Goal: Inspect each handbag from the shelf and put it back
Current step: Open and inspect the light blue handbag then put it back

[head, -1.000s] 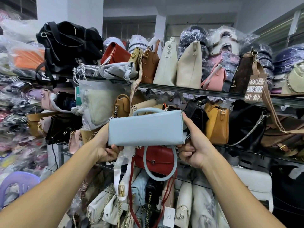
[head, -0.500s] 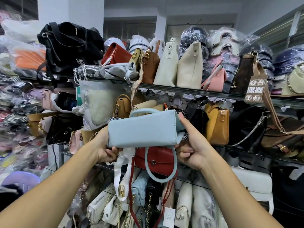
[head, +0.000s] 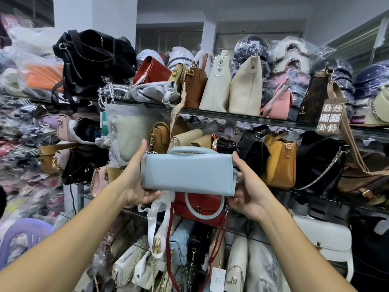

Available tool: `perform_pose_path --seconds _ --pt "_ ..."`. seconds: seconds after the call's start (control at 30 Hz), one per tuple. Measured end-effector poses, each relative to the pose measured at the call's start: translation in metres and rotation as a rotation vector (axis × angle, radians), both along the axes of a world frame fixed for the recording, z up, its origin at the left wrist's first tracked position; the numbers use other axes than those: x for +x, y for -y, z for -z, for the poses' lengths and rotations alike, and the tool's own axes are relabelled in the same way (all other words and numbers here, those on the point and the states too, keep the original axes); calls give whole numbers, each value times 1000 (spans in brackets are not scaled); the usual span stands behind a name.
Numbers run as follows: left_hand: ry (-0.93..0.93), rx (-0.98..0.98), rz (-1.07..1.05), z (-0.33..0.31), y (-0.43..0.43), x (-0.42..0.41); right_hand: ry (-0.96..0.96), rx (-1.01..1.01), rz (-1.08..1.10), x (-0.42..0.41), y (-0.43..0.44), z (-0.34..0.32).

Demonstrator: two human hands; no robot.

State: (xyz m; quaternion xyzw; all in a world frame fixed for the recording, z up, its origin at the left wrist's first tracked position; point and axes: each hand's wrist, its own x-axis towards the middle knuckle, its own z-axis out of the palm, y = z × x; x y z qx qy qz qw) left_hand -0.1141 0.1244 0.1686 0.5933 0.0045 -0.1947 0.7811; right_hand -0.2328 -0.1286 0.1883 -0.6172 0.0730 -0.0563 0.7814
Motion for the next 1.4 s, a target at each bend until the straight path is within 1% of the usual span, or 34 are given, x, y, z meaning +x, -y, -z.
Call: perform_pose_path --seconds 0.1,0.2,0.3,0.4,0.47,0.57,0.67,0.77,0.87,0.97,1.07,1.13,1.2,1.3,1.4 --pt "-12 -4 -1 0 2 -3 81 -13 -41 -2 -2 0" --pt "-29 -86 -9 1 5 -6 172 -30 -82 0 -2 5" --pt "-6 -158 -87 3 11 -4 208 -36 -90 2 0 11" --pt "21 -248 -97 7 13 -1 275 28 -205 2 4 15" --pt "48 -289 -78 10 15 0 321 34 -267 1 6 16" --pt "74 -316 -112 11 19 0 373 -35 -284 -3 2 15" --pt "115 -341 -96 17 20 11 392 -112 -283 -7 -4 14" --pt "141 -288 -109 21 25 16 412 -177 -229 -6 -11 12" --pt "158 -136 -242 17 30 9 416 -214 -110 -1 -17 12" --pt "200 49 -390 15 26 10 383 -139 -2 4 -20 16" --pt "367 225 -496 7 25 2 340 -66 45 7 -23 20" --pt "470 313 -428 0 27 -8 342 -49 64 8 -25 20" --pt "480 387 -306 -8 28 -21 364 -81 100 10 -26 19" --pt "511 364 -153 -17 30 -38 408 -162 158 12 -31 19" --pt "612 360 64 -24 34 -53 447 -223 178 13 -33 22"
